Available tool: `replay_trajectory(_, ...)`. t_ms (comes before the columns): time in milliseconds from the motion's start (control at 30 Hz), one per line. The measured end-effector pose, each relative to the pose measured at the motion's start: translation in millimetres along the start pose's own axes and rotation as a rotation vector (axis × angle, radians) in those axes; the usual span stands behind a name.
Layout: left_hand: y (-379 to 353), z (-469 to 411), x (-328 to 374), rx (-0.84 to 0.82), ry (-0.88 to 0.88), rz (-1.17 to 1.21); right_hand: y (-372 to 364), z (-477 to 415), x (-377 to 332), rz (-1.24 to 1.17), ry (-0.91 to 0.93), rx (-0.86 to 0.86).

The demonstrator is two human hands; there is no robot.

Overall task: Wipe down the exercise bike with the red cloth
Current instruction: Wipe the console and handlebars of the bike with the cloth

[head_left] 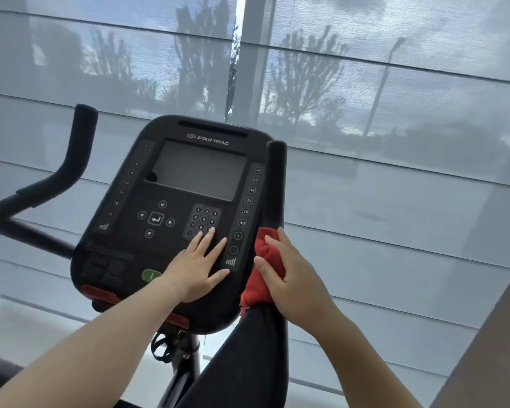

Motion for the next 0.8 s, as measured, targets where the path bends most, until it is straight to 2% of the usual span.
replay_trajectory(167,0.3,5.9,-0.3,-0.006,-0.041,-0.019,7.5,5.2,-7.7,-0.040,0.053,0.111)
replay_trajectory(333,15.5,-5.7,-14.3,0.059,-0.137,-0.092,29.4,-24.3,-23.0,0.022,0.096,0.362)
replay_trajectory(367,20.5,-10.6,-17.0,0.072,-0.142,-0.083,28.6,-30.0,-26.0,0.030,0.071,0.351)
replay_trajectory(433,27.5,-19.4,-20.6,0.090,-0.162,-0.079,14.6,-36.5,-27.1,0.066,0.007,0.188)
replay_trajectory(500,30.1,-27.1,-23.8,0.100,-0.194,-0.086,-2.9,-33.8,-24.5,0.228,-0.016,0.045)
replay_trajectory(533,28.8,-30.2,-25.3,0.103,-0.209,-0.084,-7.2,-31.3,-22.3,0.283,-0.020,0.030)
replay_trajectory(667,10.9,-32.4,-26.0,0.142,-0.257,-0.082,-8.7,-20.7,-22.8,0.229,-0.088,0.146)
replay_trajectory(800,-6.9,-29.2,-31.7,0.201,-0.289,-0.085,-13.8,-20.4,-23.5,0.283,-0.162,0.222)
Point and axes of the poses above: each hand's wrist, its own z-axis away from the middle knuckle, its own y-axis out of the back of the hand, x = y × z, the point moved 3 cm from there along -z, towards the middle knuckle, and after that the axes turned 7 degrees about -z, right-handed, at the moved point
